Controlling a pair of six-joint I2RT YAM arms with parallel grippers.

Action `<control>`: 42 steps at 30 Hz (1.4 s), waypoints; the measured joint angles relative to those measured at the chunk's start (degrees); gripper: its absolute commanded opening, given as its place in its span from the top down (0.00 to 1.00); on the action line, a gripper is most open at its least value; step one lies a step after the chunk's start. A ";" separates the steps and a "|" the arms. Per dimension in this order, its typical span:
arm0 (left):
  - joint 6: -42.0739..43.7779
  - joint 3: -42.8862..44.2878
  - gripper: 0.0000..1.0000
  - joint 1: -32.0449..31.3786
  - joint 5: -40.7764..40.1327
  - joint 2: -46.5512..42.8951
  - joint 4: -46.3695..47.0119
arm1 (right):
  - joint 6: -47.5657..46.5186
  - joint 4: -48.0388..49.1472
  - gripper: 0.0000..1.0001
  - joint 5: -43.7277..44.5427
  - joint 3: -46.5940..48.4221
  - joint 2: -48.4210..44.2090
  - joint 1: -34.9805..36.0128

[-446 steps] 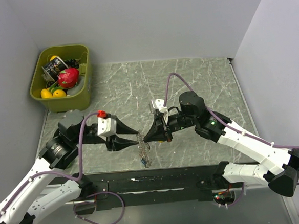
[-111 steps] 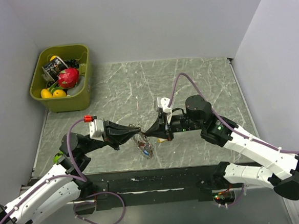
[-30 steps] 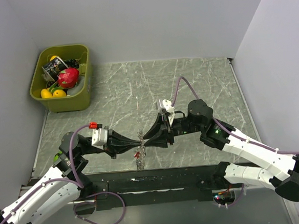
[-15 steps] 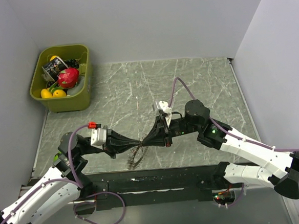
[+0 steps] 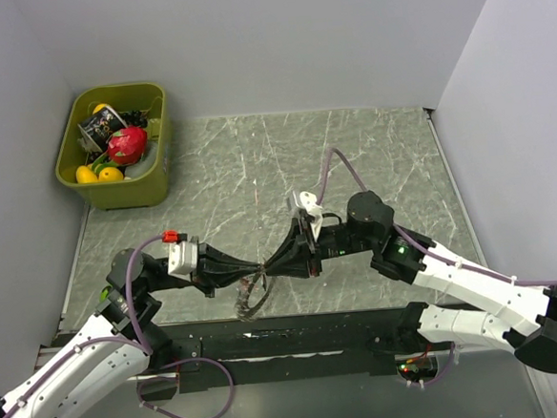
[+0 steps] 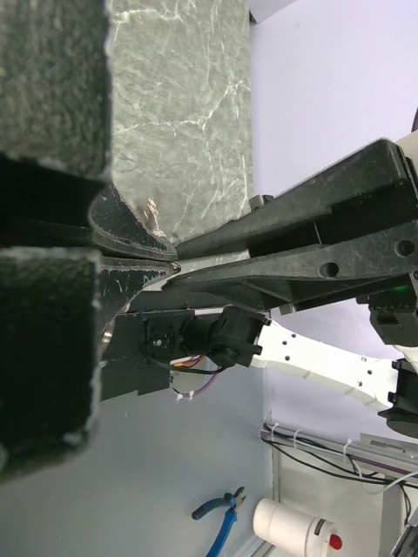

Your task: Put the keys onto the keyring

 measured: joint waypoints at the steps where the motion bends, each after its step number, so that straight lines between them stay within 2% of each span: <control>1: 0.20 0.00 0.99 0.00 0.00 -0.17 -0.48 | -0.07 -0.13 0.65 0.72 -0.55 -0.66 0.11; 6: 1.11 0.37 0.99 -0.11 0.31 -0.90 -1.92 | -0.55 -0.35 0.56 2.62 -1.68 -3.30 0.11; 14: 2.60 0.98 0.99 -0.11 0.35 -1.73 -3.13 | -0.70 -0.37 0.55 3.96 -1.68 -3.89 0.11; 23: 3.89 1.84 0.99 -0.13 2.60 -2.27 -5.38 | -2.14 -0.42 0.36 5.03 -1.70 -3.91 0.11; 26: 4.00 1.90 0.99 -0.11 4.07 -2.25 -5.40 | -3.50 -0.44 0.34 5.64 -1.99 -4.48 0.11; 31: 3.56 2.08 0.99 -0.11 7.54 -1.44 -5.03 | -5.33 -0.33 0.38 5.31 -2.01 -5.51 0.11; 34: 2.95 2.12 0.99 -0.11 9.42 -0.57 -4.17 | -6.21 -0.35 0.52 4.57 -2.01 -5.64 0.11; 37: 2.43 2.12 0.99 -0.11 10.62 -0.33 -3.37 | -6.67 -0.35 0.59 3.61 -2.01 -5.64 0.11; 42: 1.77 2.12 0.99 -0.11 12.11 -0.35 -1.31 | -6.60 -0.33 0.62 1.73 -2.01 -5.60 0.22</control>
